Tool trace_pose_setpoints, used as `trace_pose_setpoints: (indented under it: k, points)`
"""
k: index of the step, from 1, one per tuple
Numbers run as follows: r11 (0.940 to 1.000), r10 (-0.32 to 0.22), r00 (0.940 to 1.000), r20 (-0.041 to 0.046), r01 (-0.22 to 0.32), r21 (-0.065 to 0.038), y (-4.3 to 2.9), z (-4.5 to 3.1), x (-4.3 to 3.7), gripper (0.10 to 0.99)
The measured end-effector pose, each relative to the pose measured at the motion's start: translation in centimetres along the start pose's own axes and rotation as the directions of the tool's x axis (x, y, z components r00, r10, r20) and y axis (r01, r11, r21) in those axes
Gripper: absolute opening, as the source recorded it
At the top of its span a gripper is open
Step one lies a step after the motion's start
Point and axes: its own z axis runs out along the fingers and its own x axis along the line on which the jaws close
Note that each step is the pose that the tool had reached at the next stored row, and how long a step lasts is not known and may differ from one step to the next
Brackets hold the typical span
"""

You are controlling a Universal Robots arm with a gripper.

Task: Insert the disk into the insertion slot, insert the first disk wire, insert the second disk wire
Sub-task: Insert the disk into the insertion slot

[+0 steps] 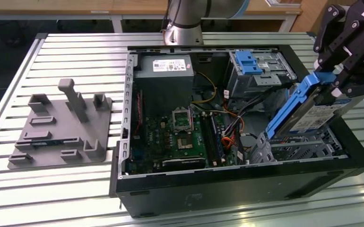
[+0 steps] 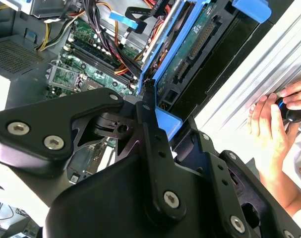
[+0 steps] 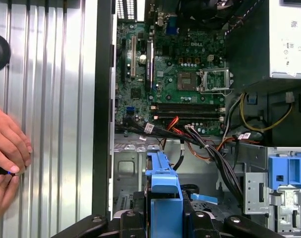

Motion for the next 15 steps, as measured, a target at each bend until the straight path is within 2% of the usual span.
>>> trace_pose_setpoints:
  k: [15]
  points:
    - [1.0000, 0.000, 1.0000, -0.0001, 0.000, -0.002, -0.12, 0.79, 0.34, 0.365]
